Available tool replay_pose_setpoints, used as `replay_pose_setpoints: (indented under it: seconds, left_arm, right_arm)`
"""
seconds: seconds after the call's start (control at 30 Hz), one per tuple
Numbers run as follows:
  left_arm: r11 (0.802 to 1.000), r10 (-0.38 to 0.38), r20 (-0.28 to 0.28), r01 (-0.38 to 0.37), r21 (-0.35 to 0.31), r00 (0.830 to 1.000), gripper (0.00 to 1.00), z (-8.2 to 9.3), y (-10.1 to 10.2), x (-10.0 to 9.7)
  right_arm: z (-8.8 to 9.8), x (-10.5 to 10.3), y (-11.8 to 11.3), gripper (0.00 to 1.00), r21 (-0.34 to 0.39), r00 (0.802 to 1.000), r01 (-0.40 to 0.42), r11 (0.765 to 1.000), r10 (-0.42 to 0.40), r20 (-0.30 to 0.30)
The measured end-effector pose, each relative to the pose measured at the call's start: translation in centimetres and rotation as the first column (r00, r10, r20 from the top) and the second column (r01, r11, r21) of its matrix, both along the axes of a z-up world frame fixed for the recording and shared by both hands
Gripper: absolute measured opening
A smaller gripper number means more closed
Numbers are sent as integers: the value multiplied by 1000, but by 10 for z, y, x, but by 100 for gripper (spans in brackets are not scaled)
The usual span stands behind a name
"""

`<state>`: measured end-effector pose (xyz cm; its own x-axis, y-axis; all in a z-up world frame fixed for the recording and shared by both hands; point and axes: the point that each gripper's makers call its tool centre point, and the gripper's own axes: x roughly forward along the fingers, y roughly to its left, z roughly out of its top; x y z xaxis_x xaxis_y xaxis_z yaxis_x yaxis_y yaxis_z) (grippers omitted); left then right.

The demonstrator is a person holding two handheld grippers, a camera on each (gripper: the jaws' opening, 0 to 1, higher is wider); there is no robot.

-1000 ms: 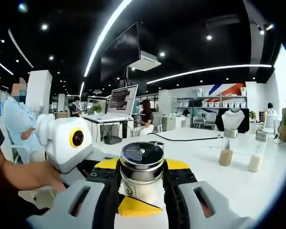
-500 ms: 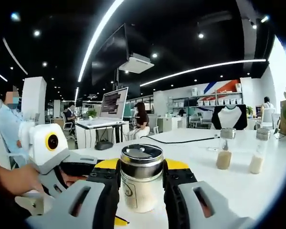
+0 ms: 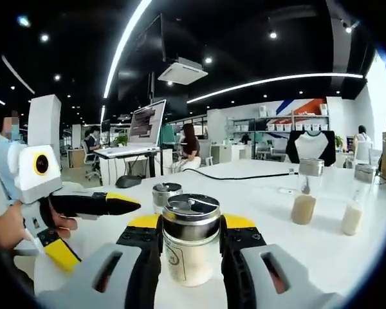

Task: Rotate the seasoning bottle until the label or dispensing opening points toward the visible target arrow and the bottle remains upright within the marked orientation range

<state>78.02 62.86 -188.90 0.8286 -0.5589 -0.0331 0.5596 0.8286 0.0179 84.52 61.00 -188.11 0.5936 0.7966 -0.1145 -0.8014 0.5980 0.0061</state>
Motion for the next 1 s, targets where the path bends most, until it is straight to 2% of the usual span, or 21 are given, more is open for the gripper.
replay_pose_setpoints:
  seconds: [0.13,0.17,0.23,0.37,0.47,0.53,0.8,1.0]
  left_arm:
    - [999,-39,-20,39,-20,999,80,-1,-6,-4]
    - [999,-37,-35,36,-18,999,82,-3,-7,-3]
    - [999,-33,-30,33,-7,999,86,-3,-8,-3]
    - [1000,-24,-38,24,-5,999,89,-5,-6,-3]
    - [1000,-18,-45,18,-8,999,93,-5,-4,-2]
    - [1000,-15,-48,14,-7,999,95,-5,-3,-2]
    - [1000,-5,-47,4,-18,999,95,-4,-1,-2]
    - [1000,-9,-46,7,-26,999,96,-5,-7,-3]
  right_arm:
    - [-4,13,2,32,-1,1000,2,1000,-2,-16]
    - [-6,15,2,32,-8,1000,3,1000,-3,-17]
    - [-10,18,3,32,-25,1000,11,1000,-11,-16]
    - [-20,24,6,32,-47,1000,10,999,-11,-8]
    - [-18,25,5,32,-25,1000,9,1000,-9,-9]
    - [-18,26,6,32,-32,1000,7,999,-6,15]
    - [-18,25,4,33,-28,1000,4,1000,-4,10]
    - [-19,27,5,33,-21,998,56,998,-56,11]
